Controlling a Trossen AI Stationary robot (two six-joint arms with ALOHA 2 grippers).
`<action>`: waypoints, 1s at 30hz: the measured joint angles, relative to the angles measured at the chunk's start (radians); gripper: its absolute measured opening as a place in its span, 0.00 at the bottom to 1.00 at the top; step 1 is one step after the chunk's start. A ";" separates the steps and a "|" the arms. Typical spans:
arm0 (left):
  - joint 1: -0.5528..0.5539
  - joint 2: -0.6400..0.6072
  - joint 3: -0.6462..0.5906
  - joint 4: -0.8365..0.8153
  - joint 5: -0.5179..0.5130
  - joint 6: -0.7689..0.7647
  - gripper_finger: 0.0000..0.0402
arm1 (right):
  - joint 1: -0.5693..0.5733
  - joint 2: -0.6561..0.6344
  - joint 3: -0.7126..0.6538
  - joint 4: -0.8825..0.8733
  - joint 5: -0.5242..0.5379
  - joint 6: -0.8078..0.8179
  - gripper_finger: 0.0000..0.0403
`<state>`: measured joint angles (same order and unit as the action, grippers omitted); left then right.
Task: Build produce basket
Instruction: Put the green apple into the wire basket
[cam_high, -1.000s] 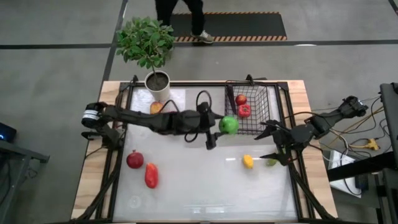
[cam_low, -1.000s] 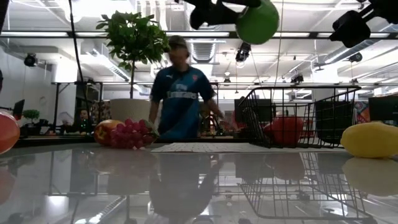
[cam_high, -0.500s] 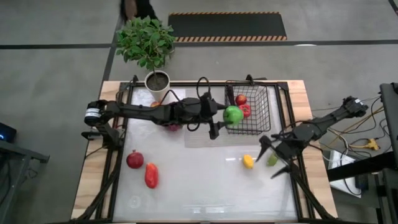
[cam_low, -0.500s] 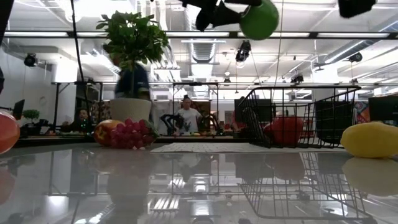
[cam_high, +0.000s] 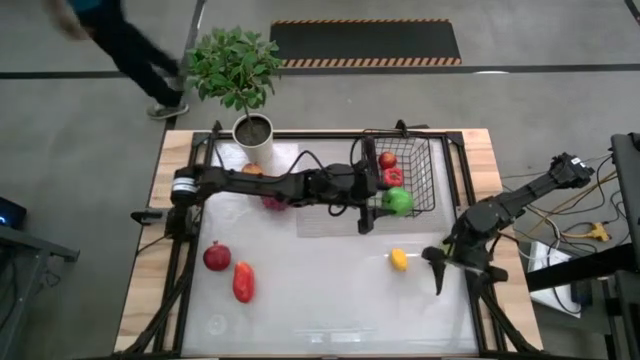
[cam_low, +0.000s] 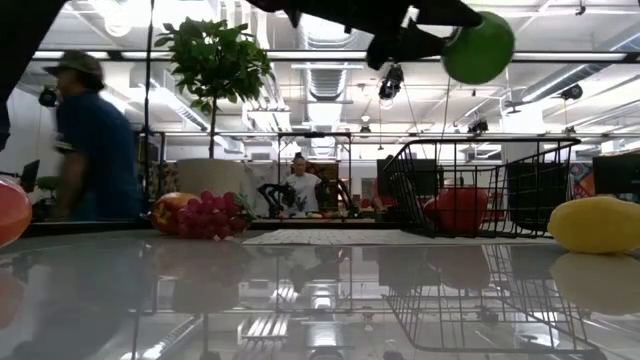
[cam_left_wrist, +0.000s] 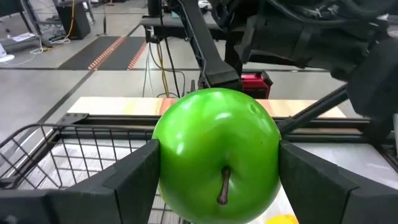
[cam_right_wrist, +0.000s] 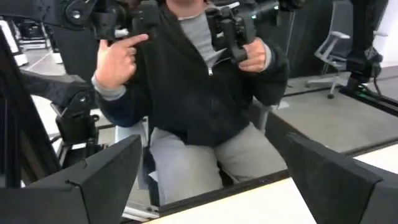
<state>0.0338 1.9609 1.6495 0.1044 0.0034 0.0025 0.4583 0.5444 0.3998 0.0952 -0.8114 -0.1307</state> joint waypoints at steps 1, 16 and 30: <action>0.002 0.011 0.018 -0.014 0.001 0.000 0.68 | 0.000 0.000 0.000 0.000 0.007 0.000 0.93; 0.022 0.114 0.310 -0.472 0.003 -0.024 0.68 | 0.000 0.020 -0.012 -0.010 0.082 -0.002 0.93; 0.044 0.138 0.265 -0.389 -0.001 -0.076 0.68 | 0.000 0.027 -0.023 -0.010 0.090 -0.008 0.93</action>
<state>0.0779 2.0992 1.9149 -0.2850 0.0025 -0.0733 0.4580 0.5716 0.3763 0.0853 -0.7219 -0.1390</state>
